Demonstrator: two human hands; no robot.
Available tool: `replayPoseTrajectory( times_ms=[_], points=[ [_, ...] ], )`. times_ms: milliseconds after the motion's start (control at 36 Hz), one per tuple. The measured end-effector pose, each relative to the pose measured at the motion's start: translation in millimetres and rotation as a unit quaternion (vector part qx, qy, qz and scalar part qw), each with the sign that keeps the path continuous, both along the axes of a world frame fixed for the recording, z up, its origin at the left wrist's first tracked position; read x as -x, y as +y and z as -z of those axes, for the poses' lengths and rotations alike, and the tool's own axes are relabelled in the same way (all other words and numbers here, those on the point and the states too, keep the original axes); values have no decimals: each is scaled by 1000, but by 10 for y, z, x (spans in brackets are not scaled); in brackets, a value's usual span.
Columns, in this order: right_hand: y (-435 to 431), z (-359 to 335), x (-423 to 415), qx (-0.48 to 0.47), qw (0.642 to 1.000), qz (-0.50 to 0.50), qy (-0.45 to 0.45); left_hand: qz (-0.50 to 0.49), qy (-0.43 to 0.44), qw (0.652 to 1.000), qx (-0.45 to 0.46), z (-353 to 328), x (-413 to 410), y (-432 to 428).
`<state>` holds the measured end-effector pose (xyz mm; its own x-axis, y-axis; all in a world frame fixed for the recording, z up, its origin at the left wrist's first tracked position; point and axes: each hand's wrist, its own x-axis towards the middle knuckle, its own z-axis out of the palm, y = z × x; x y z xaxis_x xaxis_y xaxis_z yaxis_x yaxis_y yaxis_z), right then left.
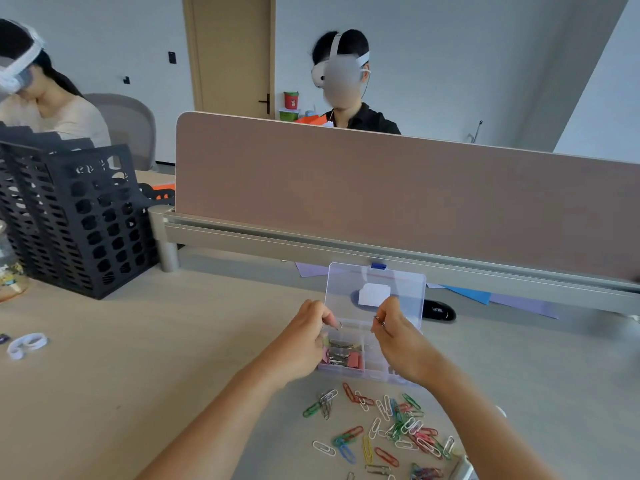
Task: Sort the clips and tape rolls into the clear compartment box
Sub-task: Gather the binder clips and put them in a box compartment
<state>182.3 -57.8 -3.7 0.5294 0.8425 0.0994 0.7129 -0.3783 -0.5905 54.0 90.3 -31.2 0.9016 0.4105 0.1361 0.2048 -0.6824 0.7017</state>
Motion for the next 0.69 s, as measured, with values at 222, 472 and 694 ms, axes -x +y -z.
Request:
replayPoseTrajectory(
  times_ms=[222,472,694],
  points=[
    [-12,-85,-11,33,998,-15,-49,-68,-95,990,84,-17,-5,-16],
    [65,40,3,5,999,-19,-29,-121,-132,970,166,-30,17,17],
    [63,67,35,38,998,-10,-47,-114,-138,964,196,-11,19,99]
  ],
)
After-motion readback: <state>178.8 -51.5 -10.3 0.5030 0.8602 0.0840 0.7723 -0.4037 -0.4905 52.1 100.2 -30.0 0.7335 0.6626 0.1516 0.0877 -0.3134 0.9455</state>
